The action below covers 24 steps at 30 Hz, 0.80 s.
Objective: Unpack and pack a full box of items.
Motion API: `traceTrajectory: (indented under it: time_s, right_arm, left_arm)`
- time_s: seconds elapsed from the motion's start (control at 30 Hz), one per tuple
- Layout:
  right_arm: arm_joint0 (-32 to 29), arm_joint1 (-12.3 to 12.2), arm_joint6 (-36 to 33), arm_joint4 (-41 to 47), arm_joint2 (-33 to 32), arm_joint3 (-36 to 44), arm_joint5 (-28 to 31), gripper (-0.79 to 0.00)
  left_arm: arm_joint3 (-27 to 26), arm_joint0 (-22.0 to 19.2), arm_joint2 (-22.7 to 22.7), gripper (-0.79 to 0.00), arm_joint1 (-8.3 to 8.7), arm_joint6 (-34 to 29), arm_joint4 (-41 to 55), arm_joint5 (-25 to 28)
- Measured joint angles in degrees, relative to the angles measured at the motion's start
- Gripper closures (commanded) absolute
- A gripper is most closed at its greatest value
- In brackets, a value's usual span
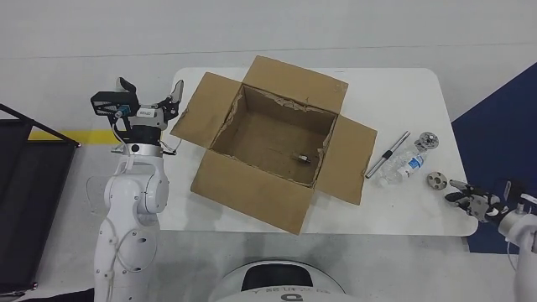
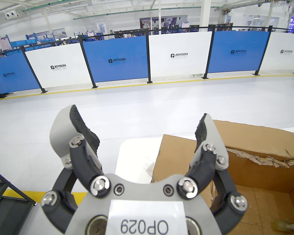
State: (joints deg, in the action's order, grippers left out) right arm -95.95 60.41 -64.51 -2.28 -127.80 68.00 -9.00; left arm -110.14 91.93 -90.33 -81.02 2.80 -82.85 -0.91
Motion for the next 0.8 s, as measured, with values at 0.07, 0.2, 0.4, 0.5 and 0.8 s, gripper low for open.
traceTrajectory:
  time_s: [0.07,0.2,0.4,0.5,0.8]
  right_arm:
    - [0.66,-0.36,-1.61,-0.01,0.24,-0.99,0.05,-0.326]
    - [2.12,-0.84,-2.63,-0.60,1.52,-2.44,0.25,-0.336]
    - [4.50,-1.54,-3.94,-1.41,3.59,-4.40,-0.22,-0.332]
    - [5.77,-1.90,-4.43,-1.98,4.62,-5.54,-0.55,-0.314]
    - [7.92,-2.97,-5.24,-2.37,5.75,-8.52,-0.57,0.000]
  left_arm:
    - [0.00,0.00,0.00,-0.785,0.00,0.00,0.00,0.00]
    - [0.00,0.00,0.00,-0.785,0.00,0.00,0.00,0.00]
    - [0.00,0.00,0.00,-0.785,0.00,0.00,0.00,0.00]
    - [0.00,0.00,0.00,-0.785,0.00,0.00,0.00,0.00]
    - [0.00,0.00,0.00,-0.785,0.00,0.00,0.00,0.00]
